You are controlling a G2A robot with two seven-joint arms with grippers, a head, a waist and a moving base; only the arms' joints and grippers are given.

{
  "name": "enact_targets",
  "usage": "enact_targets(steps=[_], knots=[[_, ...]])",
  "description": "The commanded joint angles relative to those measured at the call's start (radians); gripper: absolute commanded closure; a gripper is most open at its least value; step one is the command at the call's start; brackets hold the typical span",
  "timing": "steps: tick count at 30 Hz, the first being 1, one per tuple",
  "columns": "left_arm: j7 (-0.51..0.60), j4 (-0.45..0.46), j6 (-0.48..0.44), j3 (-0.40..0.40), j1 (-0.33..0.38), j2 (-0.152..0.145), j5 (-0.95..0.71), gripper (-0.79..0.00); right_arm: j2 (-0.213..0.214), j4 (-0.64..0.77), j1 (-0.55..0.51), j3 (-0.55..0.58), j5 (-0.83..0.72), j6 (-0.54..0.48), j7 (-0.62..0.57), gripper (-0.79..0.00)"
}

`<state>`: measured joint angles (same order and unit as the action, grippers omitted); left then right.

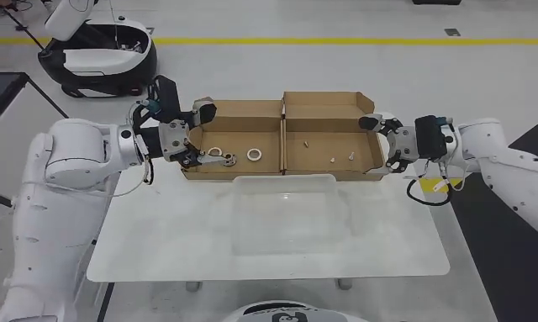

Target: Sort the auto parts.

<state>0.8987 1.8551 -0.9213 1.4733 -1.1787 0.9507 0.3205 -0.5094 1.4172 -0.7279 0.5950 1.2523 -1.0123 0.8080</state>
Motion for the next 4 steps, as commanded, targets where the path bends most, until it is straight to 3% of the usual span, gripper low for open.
enact_targets(steps=[1,4], knots=[[0.0,0.0,0.0,0.0,0.0,0.0,0.0,-0.785,0.0,0.0,0.0,0.0,0.0,0.0,0.0,-0.784],[0.0,0.0,0.0,0.0,0.0,0.0,0.0,-0.785,0.0,0.0,0.0,0.0,0.0,0.0,0.0,-0.785]])
